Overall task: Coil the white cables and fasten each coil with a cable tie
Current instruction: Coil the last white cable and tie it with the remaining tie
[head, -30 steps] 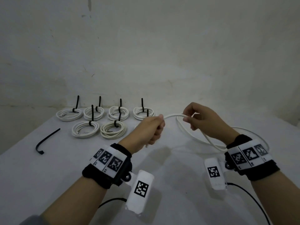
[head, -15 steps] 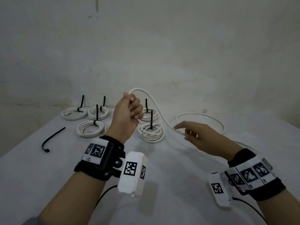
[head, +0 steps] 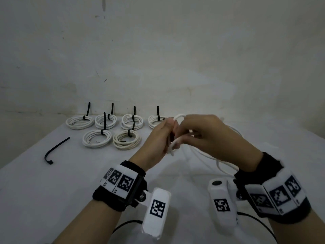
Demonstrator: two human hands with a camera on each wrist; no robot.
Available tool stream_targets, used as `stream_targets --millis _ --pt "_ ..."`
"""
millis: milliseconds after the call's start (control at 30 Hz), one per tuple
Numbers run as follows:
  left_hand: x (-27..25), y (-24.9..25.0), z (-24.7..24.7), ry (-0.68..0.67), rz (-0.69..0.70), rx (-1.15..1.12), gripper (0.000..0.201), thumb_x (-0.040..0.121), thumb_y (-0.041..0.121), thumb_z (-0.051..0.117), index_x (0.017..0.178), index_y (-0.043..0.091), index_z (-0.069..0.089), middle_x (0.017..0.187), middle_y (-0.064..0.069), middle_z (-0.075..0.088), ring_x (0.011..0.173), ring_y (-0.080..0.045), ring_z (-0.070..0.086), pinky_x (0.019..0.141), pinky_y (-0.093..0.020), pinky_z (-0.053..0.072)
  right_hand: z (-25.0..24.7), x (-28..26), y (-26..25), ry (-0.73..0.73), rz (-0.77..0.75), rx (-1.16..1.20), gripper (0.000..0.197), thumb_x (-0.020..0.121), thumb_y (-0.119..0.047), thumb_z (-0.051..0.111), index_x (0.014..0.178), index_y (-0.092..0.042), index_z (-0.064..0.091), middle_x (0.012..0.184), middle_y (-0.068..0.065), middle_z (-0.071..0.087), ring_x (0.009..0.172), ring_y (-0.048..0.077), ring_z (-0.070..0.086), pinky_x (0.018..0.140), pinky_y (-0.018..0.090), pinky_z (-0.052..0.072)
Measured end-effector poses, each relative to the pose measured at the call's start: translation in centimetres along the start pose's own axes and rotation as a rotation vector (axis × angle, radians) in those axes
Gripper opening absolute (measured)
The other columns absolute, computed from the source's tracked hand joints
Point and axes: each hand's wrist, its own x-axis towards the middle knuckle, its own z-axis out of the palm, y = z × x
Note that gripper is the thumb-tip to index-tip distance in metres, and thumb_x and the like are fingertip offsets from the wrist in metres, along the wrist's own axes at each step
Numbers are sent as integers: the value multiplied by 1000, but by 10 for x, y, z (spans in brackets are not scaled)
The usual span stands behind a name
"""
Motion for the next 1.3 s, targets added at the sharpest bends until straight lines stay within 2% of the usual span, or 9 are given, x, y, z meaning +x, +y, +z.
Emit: stream_targets --millis 100,267,433,533,700,900,1067,1233,1300 --pt "-5 3 -2 -88 13 -9 34 102 25 26 81 5 44 50 3 42 43 -8 34 44 -18 30 0 3 4 177 76 20 14 78 -17 75 75 -17 62 65 -13 56 61 3 50 57 9 34" --pt "-11 4 -4 -119 -61 -227 34 95 30 41 68 9 43 46 6 36 36 -1 26 36 -12 20 8 7 14 270 201 84 17 79 -28 74 94 -22 70 61 -9 51 60 8 48 57 13 34" --pt "-12 3 -7 -128 -137 -278 49 95 37 30 55 18 49 43 9 29 34 -1 21 38 -16 12 22 13 20 318 175 30 26 82 -34 67 71 -10 68 61 -5 48 62 11 46 56 15 33" --pt "-13 5 -5 -123 -160 -267 49 92 46 30 56 19 49 44 10 28 35 -1 21 41 -18 12 24 15 24 357 188 36 30 82 -33 66 68 -7 68 60 2 49 62 14 46 54 17 32" --pt "-12 10 -9 -76 -158 -436 38 90 37 35 58 19 44 44 9 28 33 0 22 36 -16 15 25 10 30 387 275 235 8 90 -18 62 88 -17 70 54 -14 48 52 2 47 52 8 32" --pt "-13 20 -18 -16 -116 -620 42 89 35 33 52 20 47 45 8 18 40 -6 7 31 -13 18 16 -10 42 201 476 538 9 97 -13 48 91 -20 47 56 -3 44 40 12 38 41 26 38" --pt "-10 24 -31 64 -28 -720 40 89 33 34 54 19 47 42 7 27 40 -5 7 32 -14 17 11 -31 41 -30 529 533 22 97 -9 46 105 -28 38 71 6 46 50 18 47 54 46 56" --pt "-9 25 -37 159 18 -772 45 94 34 31 55 18 45 41 7 30 41 -5 7 31 -14 19 9 -49 34 -329 499 224 66 97 -9 45 138 -55 24 87 -2 49 63 11 50 59 24 55" --pt "-8 23 -36 179 19 -769 47 97 35 29 56 18 44 41 7 30 39 -5 9 31 -14 20 13 -52 34 -335 471 73 63 97 -7 42 142 -47 25 89 -6 50 63 4 48 61 16 48"
